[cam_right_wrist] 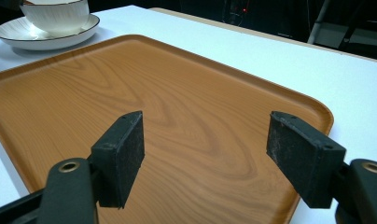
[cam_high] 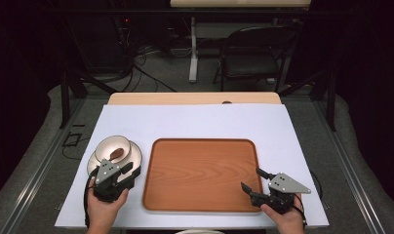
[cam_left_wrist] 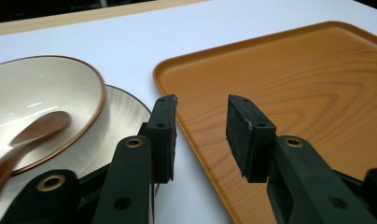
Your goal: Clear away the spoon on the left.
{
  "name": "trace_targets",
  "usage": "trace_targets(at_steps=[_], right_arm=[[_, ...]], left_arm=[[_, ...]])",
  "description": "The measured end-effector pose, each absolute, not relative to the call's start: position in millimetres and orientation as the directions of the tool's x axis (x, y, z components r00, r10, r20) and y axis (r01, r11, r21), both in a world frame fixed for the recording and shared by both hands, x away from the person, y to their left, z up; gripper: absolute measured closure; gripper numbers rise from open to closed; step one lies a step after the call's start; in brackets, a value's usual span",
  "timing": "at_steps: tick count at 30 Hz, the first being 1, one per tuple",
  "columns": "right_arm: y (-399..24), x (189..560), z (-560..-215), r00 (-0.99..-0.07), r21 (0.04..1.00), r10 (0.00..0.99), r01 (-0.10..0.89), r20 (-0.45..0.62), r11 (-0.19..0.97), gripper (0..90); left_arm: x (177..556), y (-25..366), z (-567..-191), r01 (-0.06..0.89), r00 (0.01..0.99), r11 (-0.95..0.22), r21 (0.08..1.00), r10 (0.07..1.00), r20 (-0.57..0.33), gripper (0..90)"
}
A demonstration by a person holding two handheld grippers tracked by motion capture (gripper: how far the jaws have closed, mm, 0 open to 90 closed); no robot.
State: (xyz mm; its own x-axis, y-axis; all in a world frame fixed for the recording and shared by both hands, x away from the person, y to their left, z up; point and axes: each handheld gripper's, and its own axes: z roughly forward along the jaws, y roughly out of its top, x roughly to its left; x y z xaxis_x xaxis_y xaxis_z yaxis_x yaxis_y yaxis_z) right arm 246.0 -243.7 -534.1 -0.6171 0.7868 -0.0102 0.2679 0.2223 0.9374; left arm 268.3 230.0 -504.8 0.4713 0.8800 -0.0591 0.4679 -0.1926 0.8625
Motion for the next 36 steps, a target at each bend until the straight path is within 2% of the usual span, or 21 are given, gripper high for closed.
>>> trace_targets(at_steps=[6, 8, 16, 17, 25, 29, 36], right_arm=[[-244, 246, -535, -0.613, 0.936, 0.790, 0.281, 0.006, 0.211, 27.2], [-243, 247, -536, -0.616, 0.933, 0.787, 0.289, 0.010, 0.215, 27.2], [-242, 247, -536, -0.625, 0.932, 0.781, 0.286, 0.005, 0.223, 27.2], [-242, 247, -536, -0.624, 0.932, 0.782, 0.289, 0.010, 0.218, 27.2], [-241, 247, -536, -0.624, 0.932, 0.781, 0.289, 0.013, 0.216, 27.2], [-241, 247, -537, -0.625, 0.932, 0.781, 0.290, 0.012, 0.218, 27.2], [-241, 247, -537, -0.623, 0.931, 0.782, 0.295, 0.018, 0.213, 27.2]], left_arm=[[268, 236, -502, 0.499, 0.439, -0.178, 0.848, 0.896, -0.070, 53.4], [267, 237, -501, 0.503, 0.427, -0.174, 0.846, 0.902, -0.069, 53.3], [263, 252, -496, 0.523, 0.384, -0.170, 0.835, 0.922, -0.053, 63.3], [261, 256, -495, 0.522, 0.364, -0.165, 0.837, 0.930, -0.043, 69.7], [255, 269, -496, 0.531, 0.287, -0.134, 0.837, 0.958, -0.029, 86.1], [254, 276, -497, 0.541, 0.272, -0.120, 0.833, 0.962, -0.038, 89.6], [253, 285, -499, 0.545, 0.244, -0.110, 0.831, 0.969, -0.032, 90.0]])
